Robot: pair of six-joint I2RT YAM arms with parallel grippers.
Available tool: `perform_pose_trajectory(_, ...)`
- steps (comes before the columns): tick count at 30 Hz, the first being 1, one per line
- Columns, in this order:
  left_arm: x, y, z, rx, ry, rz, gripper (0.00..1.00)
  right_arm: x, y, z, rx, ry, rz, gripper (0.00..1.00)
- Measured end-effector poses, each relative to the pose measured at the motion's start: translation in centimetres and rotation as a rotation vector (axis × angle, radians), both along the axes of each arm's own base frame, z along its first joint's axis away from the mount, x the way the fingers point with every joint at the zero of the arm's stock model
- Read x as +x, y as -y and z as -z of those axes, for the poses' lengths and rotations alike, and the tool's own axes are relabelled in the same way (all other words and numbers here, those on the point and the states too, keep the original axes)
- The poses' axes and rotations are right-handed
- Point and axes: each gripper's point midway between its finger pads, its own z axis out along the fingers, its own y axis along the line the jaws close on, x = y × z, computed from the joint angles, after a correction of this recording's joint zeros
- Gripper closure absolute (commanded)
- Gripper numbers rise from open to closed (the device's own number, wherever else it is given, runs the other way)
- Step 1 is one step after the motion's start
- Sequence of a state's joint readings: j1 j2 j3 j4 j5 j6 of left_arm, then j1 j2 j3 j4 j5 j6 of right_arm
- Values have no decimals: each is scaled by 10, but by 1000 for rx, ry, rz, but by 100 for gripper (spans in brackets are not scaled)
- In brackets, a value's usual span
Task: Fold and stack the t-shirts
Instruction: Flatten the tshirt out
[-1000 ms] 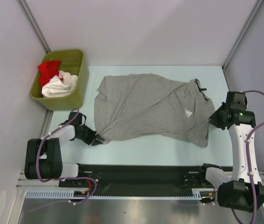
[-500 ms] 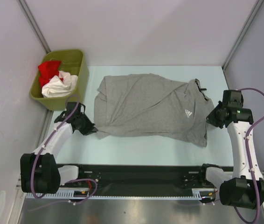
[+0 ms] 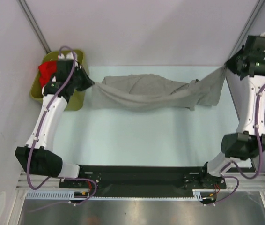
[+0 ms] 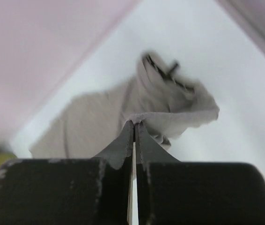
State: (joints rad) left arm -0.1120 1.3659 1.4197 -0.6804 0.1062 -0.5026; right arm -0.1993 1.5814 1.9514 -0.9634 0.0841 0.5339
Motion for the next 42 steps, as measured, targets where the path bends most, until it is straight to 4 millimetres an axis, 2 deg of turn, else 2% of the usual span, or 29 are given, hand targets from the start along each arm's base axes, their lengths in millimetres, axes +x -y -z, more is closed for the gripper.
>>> perform_pose_trajectory(3,36,0,-64,41,152,22,100,38,25,-43,-7,124,40,100)
perform_pose_trajectory(6,63,0,-121,65,286,27,100,57,54,-86,-16,256,93,100)
perform_pose_trajectory(10,77,3,-176,68,420,48,100,51,75,-134,-20,426,129,100)
perform_pose_trajectory(13,75,9,-216,57,535,82,100,36,70,-166,-35,550,108,100)
perform_pose_trajectory(15,67,13,-243,48,625,110,100,22,63,-201,-64,658,76,100)
perform_pose_trajectory(17,50,17,-273,36,726,139,100,0,53,-248,-114,806,38,100)
perform_pose_trajectory(18,40,18,-286,33,774,151,100,-12,51,-265,-134,870,31,100)
perform_pose_trajectory(20,10,18,-314,32,873,169,100,-50,46,-301,-179,999,33,100)
perform_pose_trajectory(22,-31,16,-348,37,999,182,100,-93,37,-346,-256,1130,33,100)
perform_pose_trajectory(24,-80,11,-382,42,1145,176,99,-133,15,-390,-332,1276,6,100)
perform_pose_trajectory(25,-101,7,-395,48,1206,162,100,-156,-5,-412,-366,1372,-36,100)
perform_pose_trajectory(27,-137,-2,-421,52,1303,128,100,-184,-32,-435,-391,1488,-112,100)
perform_pose_trajectory(29,-166,-9,-451,57,1402,104,100,-211,-46,-454,-435,1576,-145,100)
perform_pose_trajectory(31,-177,-12,-462,58,1452,88,100,-222,-55,-458,-458,1619,-169,100)
perform_pose_trajectory(33,-175,-14,-460,58,1457,75,100,-218,-61,-454,-446,1621,-208,100)
perform_pose_trajectory(37,-146,-13,-454,54,1395,78,100,-201,-57,-445,-453,1564,-217,100)
perform_pose_trajectory(39,-133,-12,-438,46,1346,82,100,-187,-51,-434,-449,1496,-202,100)
perform_pose_trajectory(40,-125,-12,-424,44,1310,82,100,-186,-50,-430,-452,1469,-193,100)
perform_pose_trajectory(42,-124,-12,-405,39,1258,83,100,-192,-53,-425,-465,1425,-180,100)
